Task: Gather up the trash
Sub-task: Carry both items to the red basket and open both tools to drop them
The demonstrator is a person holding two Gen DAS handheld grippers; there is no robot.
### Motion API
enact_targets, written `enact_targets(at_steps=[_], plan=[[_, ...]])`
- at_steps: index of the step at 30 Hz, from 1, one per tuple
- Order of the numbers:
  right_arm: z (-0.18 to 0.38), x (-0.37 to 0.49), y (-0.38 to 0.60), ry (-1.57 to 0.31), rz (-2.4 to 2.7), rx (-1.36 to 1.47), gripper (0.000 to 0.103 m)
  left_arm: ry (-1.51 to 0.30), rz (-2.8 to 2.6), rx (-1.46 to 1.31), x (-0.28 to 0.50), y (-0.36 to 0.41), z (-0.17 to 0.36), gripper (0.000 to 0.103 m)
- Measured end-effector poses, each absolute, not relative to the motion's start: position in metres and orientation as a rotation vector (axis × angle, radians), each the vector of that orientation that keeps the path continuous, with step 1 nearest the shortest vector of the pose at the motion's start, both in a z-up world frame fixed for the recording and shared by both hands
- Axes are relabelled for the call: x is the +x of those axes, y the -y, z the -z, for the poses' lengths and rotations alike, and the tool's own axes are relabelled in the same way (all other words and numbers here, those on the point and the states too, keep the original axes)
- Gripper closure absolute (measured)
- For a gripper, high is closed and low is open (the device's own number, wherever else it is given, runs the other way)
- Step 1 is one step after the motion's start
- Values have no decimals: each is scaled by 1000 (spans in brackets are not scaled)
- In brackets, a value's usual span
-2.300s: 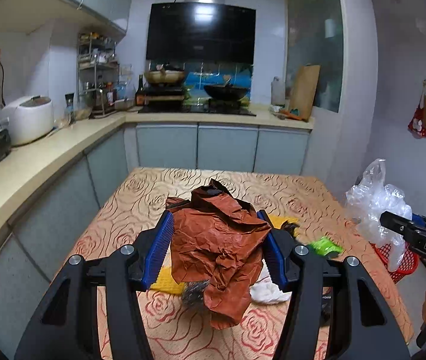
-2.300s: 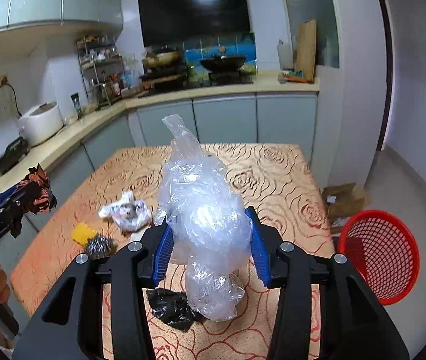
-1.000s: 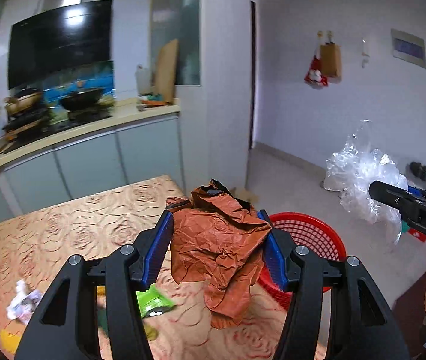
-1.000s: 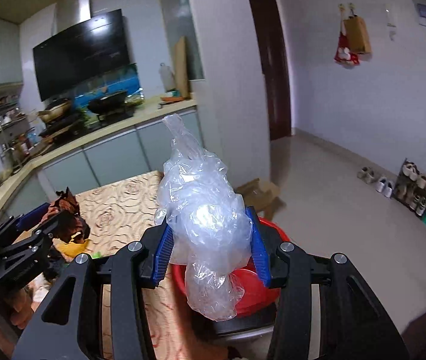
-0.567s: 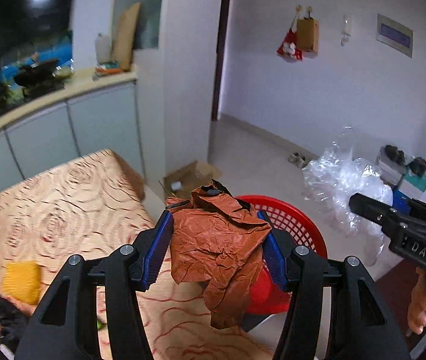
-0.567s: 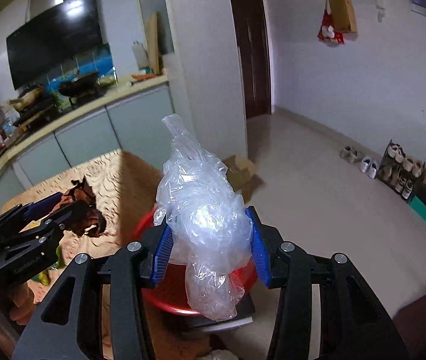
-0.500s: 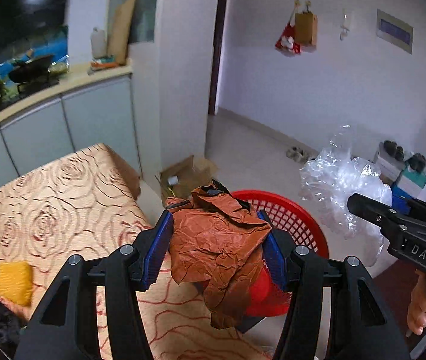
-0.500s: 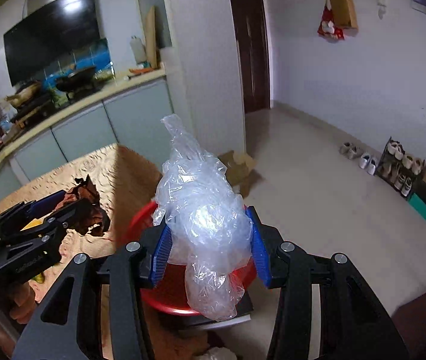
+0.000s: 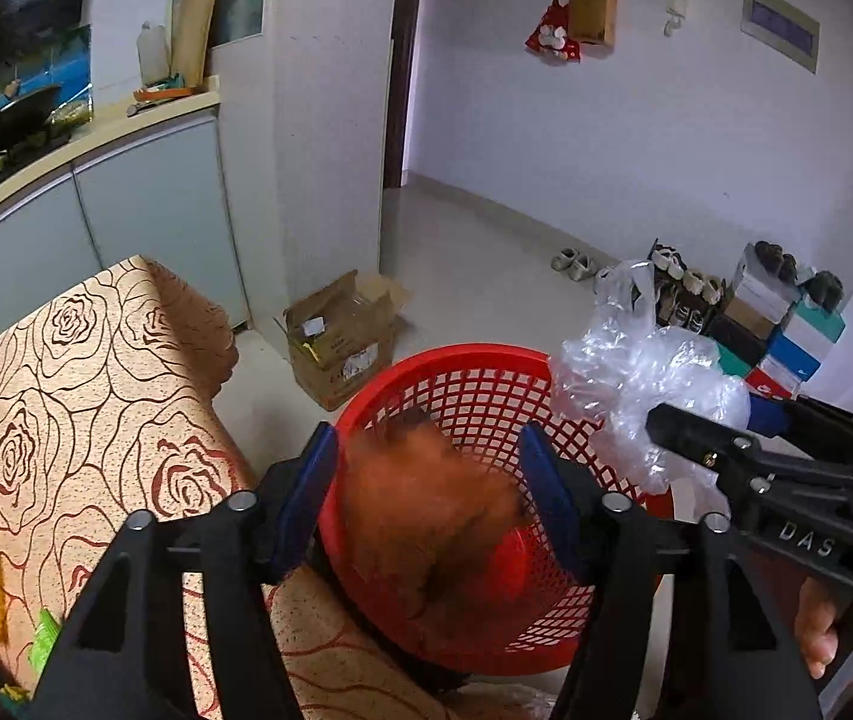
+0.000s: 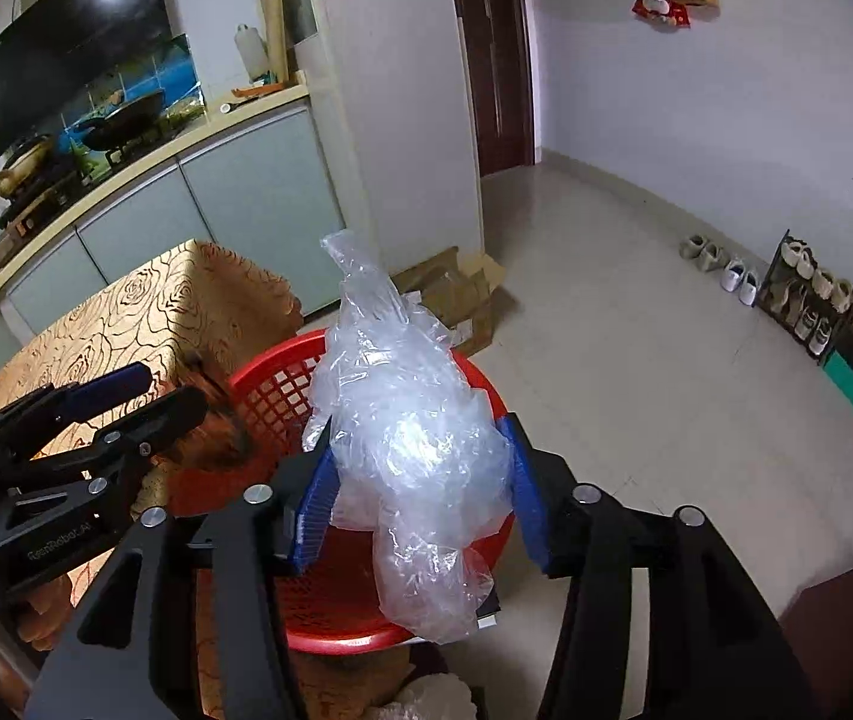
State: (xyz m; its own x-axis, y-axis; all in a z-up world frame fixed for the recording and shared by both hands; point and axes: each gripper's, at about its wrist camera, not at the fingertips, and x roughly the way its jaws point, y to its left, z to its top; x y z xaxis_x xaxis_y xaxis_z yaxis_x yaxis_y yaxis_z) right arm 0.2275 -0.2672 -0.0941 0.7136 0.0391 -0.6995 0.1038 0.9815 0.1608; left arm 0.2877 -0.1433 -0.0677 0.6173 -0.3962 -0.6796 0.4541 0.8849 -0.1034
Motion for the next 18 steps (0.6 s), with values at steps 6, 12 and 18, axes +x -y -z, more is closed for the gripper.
enact_targets(at_steps=[6, 12, 18], plan=[[95, 228, 270, -778, 23, 224, 42, -771, 500, 75, 289, 144, 68, 32], [90, 222, 272, -765, 18, 243, 42, -745, 477, 62, 285, 134, 59, 30], [83, 210, 267, -745, 15, 241, 42, -717, 442, 59, 275, 120, 47, 29]])
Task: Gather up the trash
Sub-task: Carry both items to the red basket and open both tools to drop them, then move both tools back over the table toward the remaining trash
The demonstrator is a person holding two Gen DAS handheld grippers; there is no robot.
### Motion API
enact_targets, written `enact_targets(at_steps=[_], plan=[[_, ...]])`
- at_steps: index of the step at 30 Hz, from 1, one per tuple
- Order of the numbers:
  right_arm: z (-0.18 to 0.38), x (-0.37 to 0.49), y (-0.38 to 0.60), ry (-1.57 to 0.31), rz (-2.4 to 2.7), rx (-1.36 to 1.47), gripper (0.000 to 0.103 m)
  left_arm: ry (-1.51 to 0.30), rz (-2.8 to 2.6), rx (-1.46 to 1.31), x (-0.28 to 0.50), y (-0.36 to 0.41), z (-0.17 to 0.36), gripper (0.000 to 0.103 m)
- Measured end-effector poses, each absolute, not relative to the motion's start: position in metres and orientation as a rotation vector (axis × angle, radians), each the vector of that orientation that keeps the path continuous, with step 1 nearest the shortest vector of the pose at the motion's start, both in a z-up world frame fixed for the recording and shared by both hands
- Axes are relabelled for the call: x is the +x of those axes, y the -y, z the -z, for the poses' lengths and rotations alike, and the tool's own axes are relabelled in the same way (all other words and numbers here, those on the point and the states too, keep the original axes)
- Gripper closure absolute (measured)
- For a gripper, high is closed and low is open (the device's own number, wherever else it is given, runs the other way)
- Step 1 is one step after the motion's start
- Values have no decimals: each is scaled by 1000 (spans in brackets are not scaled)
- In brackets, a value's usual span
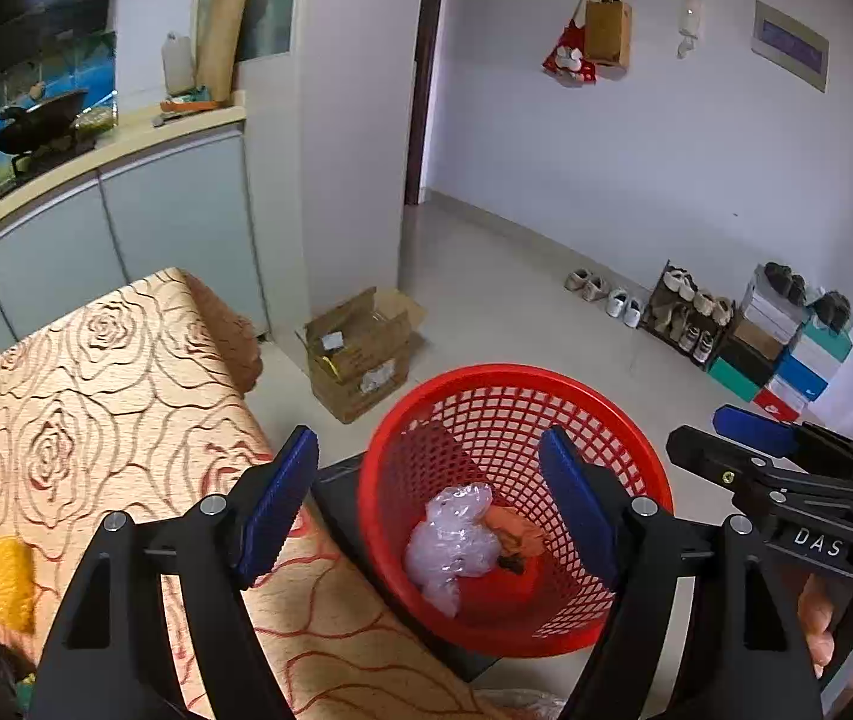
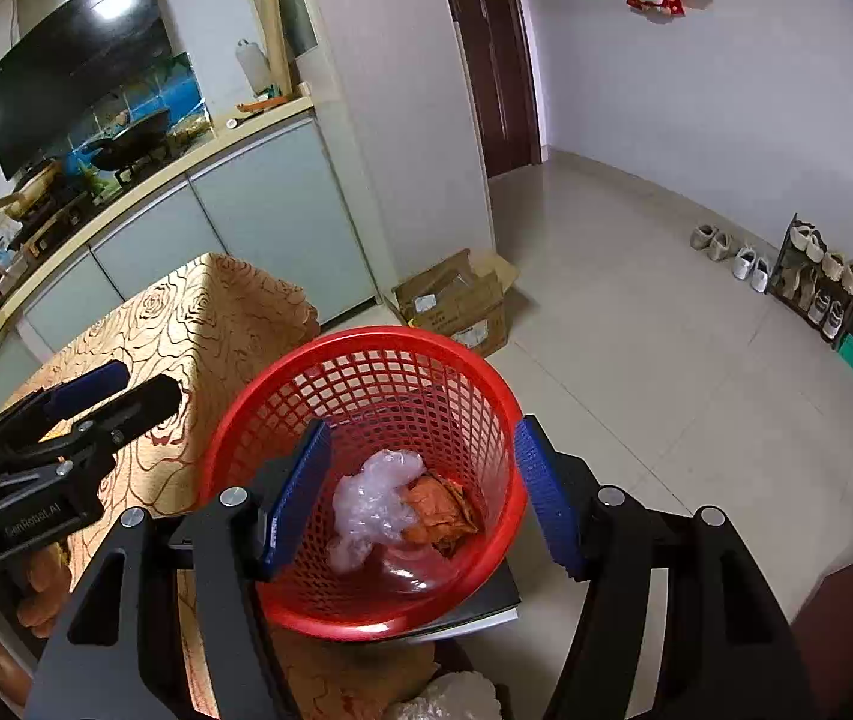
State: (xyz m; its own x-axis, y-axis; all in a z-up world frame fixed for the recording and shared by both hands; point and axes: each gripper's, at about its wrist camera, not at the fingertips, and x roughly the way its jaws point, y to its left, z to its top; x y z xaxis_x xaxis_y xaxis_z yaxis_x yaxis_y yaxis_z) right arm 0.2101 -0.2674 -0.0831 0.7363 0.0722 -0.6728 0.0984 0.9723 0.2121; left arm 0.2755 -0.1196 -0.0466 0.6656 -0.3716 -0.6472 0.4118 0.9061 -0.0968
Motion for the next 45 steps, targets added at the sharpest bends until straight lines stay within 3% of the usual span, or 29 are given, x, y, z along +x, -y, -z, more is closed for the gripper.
enact_targets(at_steps=[13, 22, 45], plan=[[54, 182, 240, -651, 28, 149, 41, -607, 349, 32, 229, 75, 6, 25], [31, 161, 217, -589, -5, 128, 35, -538, 278, 20, 193, 43, -19, 22], [6, 138, 121, -528, -208, 53, 33, -450, -99, -64, 102, -113, -51, 16]])
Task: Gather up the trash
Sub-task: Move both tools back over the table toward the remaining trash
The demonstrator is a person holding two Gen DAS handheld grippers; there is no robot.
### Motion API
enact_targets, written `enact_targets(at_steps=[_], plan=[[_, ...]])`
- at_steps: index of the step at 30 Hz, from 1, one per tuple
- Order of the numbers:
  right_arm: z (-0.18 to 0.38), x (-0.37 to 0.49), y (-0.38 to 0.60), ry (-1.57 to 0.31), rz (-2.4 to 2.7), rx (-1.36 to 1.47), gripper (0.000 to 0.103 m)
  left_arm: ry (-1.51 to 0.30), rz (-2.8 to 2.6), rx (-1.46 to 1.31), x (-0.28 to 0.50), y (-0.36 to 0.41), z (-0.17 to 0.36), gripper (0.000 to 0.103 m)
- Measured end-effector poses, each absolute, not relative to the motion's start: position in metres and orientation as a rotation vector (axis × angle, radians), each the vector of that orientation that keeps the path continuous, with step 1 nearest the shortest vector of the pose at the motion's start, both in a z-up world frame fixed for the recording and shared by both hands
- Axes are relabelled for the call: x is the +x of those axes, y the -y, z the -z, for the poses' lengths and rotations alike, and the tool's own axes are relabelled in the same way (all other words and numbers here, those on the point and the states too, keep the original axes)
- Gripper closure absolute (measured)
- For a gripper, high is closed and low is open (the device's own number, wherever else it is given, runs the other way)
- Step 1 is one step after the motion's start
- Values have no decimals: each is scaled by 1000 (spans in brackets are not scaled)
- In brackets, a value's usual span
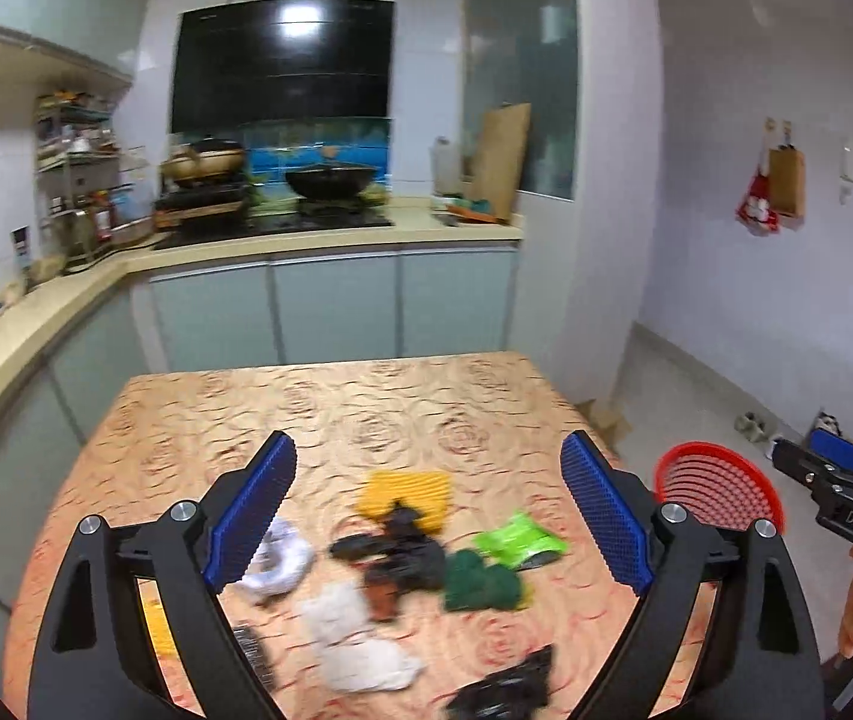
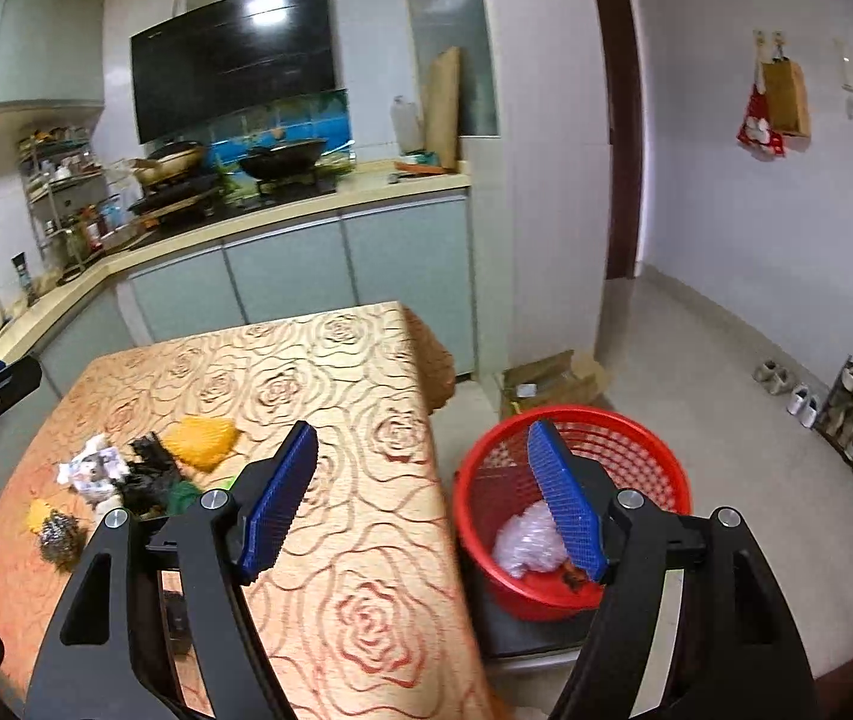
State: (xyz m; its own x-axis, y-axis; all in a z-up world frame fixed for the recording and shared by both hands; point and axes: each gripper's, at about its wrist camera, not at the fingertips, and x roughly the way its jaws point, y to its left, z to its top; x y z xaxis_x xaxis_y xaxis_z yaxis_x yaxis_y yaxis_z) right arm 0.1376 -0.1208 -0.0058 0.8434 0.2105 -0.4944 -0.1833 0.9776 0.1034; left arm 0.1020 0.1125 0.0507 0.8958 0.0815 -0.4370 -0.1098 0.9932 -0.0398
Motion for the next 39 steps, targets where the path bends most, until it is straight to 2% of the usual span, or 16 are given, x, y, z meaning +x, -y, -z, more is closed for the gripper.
enact_targets(at_steps=[19, 39], plan=[[13, 137, 59, -555, -351, 8, 32, -465, -375, -125, 40, -215, -38, 16], [26, 143, 31, -599, -396, -20, 32, -662, -374, -152, 33, -217, 53, 16]])
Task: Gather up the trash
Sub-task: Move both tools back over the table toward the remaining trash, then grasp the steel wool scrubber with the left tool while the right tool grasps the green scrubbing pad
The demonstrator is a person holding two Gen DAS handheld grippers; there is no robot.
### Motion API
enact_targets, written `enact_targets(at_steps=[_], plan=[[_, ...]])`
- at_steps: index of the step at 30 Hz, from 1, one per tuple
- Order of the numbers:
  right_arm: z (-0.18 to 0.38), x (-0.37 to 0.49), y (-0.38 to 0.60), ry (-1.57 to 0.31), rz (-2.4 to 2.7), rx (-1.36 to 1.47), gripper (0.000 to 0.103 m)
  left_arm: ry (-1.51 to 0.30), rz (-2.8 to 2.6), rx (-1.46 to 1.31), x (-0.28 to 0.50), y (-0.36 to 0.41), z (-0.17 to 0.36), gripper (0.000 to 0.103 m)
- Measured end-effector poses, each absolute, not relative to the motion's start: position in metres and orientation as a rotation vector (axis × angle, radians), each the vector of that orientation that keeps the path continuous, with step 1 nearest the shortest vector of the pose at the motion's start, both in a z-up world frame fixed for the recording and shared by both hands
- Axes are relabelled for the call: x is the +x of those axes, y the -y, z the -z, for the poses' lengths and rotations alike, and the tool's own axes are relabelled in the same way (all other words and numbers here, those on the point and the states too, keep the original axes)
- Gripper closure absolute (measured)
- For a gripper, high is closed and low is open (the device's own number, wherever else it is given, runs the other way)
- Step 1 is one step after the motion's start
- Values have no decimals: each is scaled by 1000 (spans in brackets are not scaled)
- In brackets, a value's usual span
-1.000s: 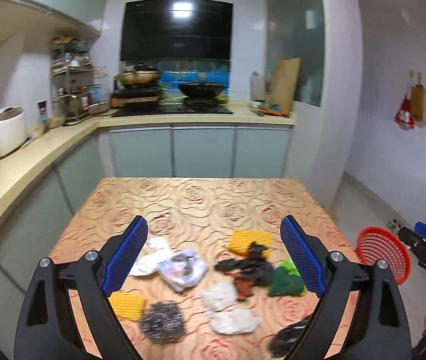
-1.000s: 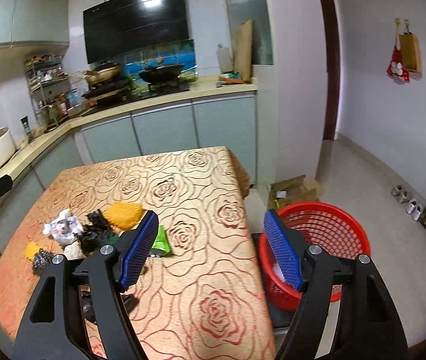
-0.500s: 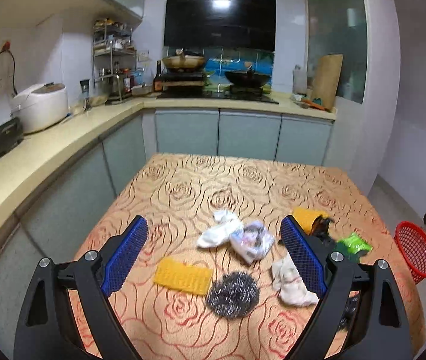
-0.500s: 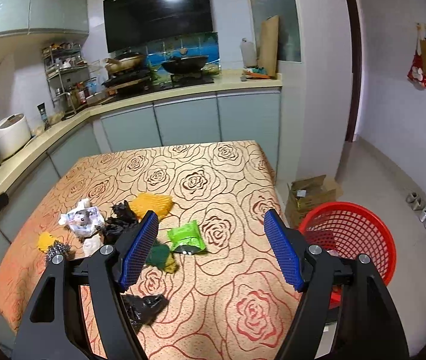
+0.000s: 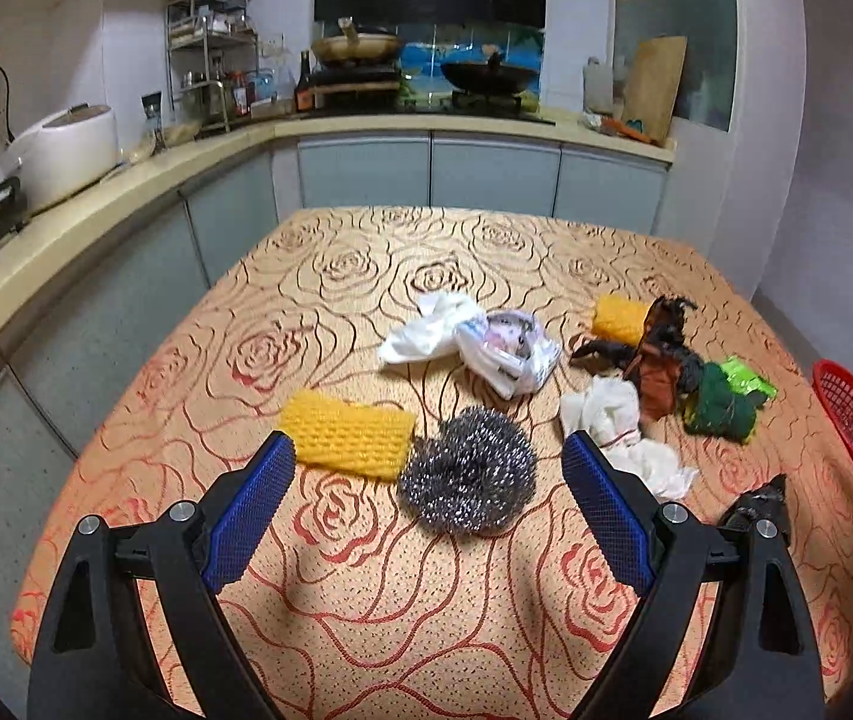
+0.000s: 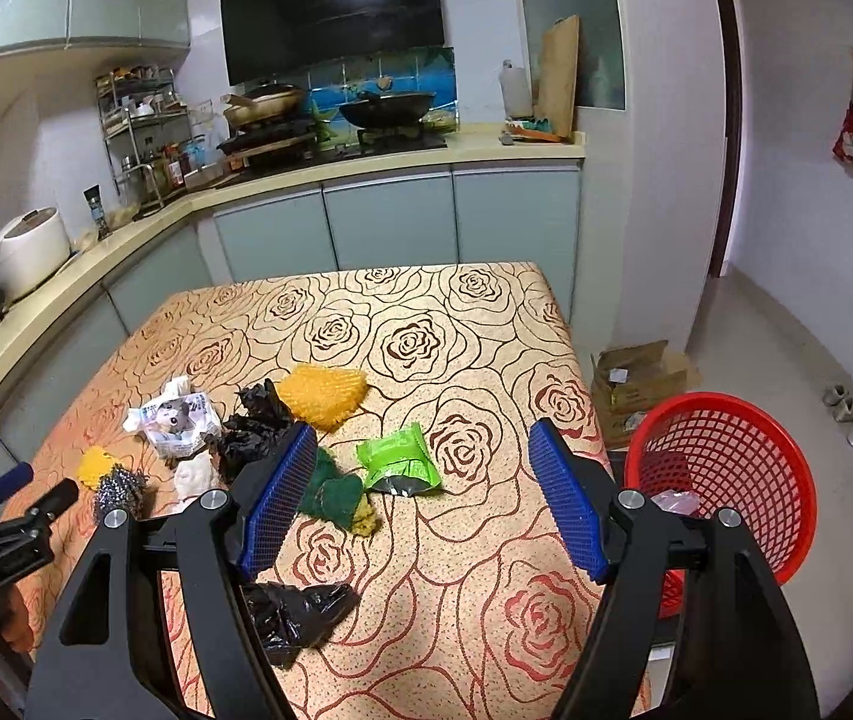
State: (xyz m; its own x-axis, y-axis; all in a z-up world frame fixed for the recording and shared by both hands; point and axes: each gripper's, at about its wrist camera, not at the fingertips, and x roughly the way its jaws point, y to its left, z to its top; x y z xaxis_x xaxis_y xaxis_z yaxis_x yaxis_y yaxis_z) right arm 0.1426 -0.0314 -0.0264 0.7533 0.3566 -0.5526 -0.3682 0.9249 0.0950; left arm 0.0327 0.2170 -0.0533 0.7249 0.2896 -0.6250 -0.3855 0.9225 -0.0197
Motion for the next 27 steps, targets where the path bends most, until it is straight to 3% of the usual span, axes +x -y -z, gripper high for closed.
enact_targets(at_steps=[22, 27], plan=[[48, 163, 6, -656, -410, -72, 32, -728, -342, -144, 71, -225, 82, 16], [58, 167, -5, -678, -436, -104, 32, -751, -323, -159, 76, -228, 87, 31]])
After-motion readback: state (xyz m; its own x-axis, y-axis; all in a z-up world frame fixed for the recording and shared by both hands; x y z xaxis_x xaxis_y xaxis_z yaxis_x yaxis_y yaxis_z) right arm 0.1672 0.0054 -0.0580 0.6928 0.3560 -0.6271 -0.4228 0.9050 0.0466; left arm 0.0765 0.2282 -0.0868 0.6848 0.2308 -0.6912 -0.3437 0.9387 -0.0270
